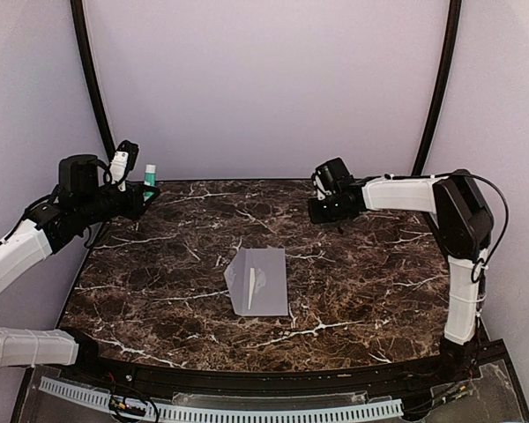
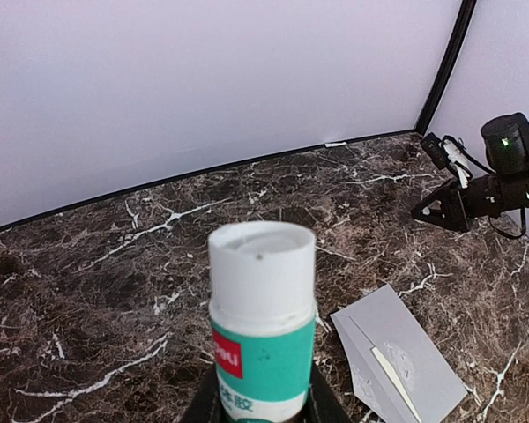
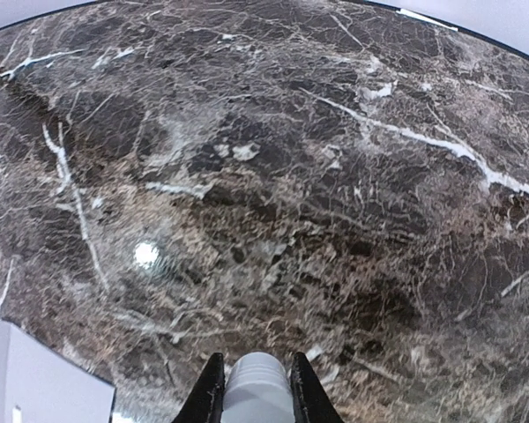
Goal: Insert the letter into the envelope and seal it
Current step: Place the solid glue cap at the center of the board, then unscrew the solid glue.
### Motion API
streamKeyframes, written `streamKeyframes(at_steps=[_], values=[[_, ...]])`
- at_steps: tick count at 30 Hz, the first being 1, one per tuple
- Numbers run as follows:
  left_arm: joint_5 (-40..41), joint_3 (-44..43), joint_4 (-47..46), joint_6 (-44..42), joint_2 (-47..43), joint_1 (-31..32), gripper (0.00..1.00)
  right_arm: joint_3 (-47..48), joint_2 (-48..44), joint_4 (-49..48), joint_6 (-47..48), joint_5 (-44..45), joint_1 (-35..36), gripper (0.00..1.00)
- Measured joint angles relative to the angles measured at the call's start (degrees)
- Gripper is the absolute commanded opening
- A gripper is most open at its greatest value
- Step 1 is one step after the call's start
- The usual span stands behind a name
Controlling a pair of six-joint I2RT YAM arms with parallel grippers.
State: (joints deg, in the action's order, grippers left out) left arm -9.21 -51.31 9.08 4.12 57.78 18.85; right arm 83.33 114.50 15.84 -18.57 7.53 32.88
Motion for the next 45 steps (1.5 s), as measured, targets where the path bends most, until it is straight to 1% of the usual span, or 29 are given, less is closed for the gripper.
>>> streamKeyframes(at_steps=[7, 10, 15, 19, 24, 26, 30, 35, 40, 42, 45], values=[[-0.44, 0.09, 0.0, 0.0, -0.02, 0.0, 0.01, 8.92, 9.73, 0.68, 2.32, 0.42, -1.99, 0.19], [-0.63, 0.09, -0.02, 0.0, -0.02, 0.0, 0.01, 10.91, 12.13, 1.07, 2.86, 0.87, -2.27, 0.22], [-0.81, 0.09, -0.02, 0.0, -0.02, 0.0, 0.01, 13.03, 14.14, 1.99, 3.43, 1.25, -2.29, 0.25], [-0.85, 0.09, -0.02, 0.02, 0.0, 0.0, 0.01, 15.41, 15.72, 2.45, 3.74, 1.38, -2.32, 0.3], [-0.87, 0.09, -0.02, 0.0, 0.0, 0.0, 0.01, 15.98, 16.61, 3.1, 3.8, 1.36, -2.56, 0.35], [-0.87, 0.09, -0.02, 0.0, 0.0, 0.0, 0.0, 16.2, 16.87, 3.61, 3.85, 1.36, -2.58, 0.39], [-0.9, 0.09, -0.02, 0.0, 0.0, 0.0, 0.0, 16.46, 16.87, 4.02, 3.85, 1.31, -2.6, 0.53], [-1.05, 0.15, -0.13, 0.0, -0.04, 0.0, 0.0, 16.83, 16.76, 3.96, 4.96, -0.04, -2.69, 0.68], [-3.45, 0.26, -0.59, 1.07, -0.26, 0.0, 0.0, 16.09, 14.4, 4.28, 5.22, -2.08, -2.69, 0.76], [-5.88, 0.59, -1.75, 2.78, -0.63, 0.0, 0.0, 13.73, 10.8, 4.15, 5.22, -3.58, -2.69, 0.78], [-11.32, 2.82, -5.92, 7.04, -2.23, 0.02, 0.0, 8.39, 2.29, 3.37, 5.14, -6.95, -2.69, 0.79]])
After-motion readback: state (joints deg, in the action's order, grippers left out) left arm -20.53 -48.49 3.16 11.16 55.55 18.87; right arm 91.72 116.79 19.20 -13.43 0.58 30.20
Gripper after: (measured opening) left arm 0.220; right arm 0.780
